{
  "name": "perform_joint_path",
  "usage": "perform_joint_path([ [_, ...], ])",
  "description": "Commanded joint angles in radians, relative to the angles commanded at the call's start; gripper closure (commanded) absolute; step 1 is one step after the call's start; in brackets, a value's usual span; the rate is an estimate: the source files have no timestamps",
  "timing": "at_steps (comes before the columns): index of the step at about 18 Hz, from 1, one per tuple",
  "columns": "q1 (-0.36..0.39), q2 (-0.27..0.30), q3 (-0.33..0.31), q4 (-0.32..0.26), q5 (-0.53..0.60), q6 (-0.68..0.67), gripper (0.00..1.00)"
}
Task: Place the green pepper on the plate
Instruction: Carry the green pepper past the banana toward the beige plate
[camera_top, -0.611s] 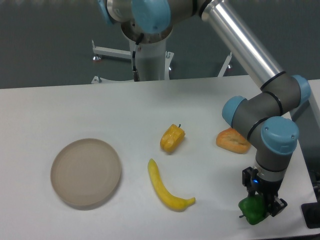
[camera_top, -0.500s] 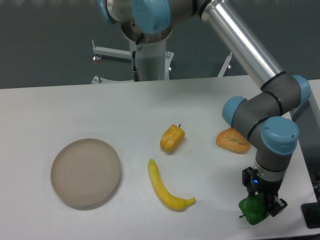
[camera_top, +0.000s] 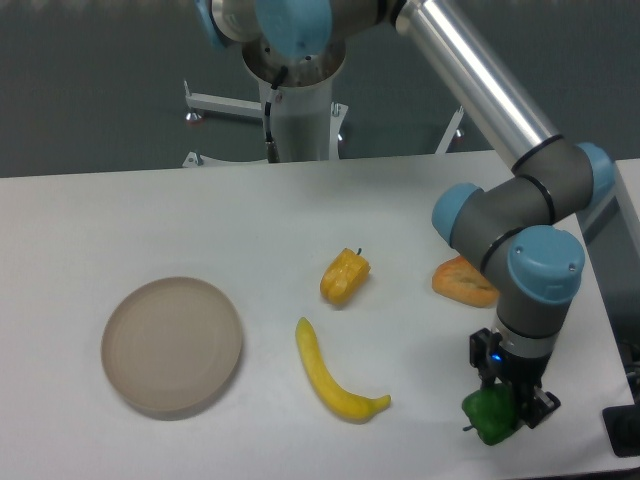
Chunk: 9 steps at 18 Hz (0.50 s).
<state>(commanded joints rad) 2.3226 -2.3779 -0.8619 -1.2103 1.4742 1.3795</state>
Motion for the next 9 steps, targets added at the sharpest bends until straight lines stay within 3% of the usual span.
perform_joint_path([
  [5, -0.049, 0.15, -0.184, 0.002, -0.061, -0.158, 0.53],
  [9, -0.12, 0.242, -0.278, 0.002, -0.072, -0.292, 0.53],
])
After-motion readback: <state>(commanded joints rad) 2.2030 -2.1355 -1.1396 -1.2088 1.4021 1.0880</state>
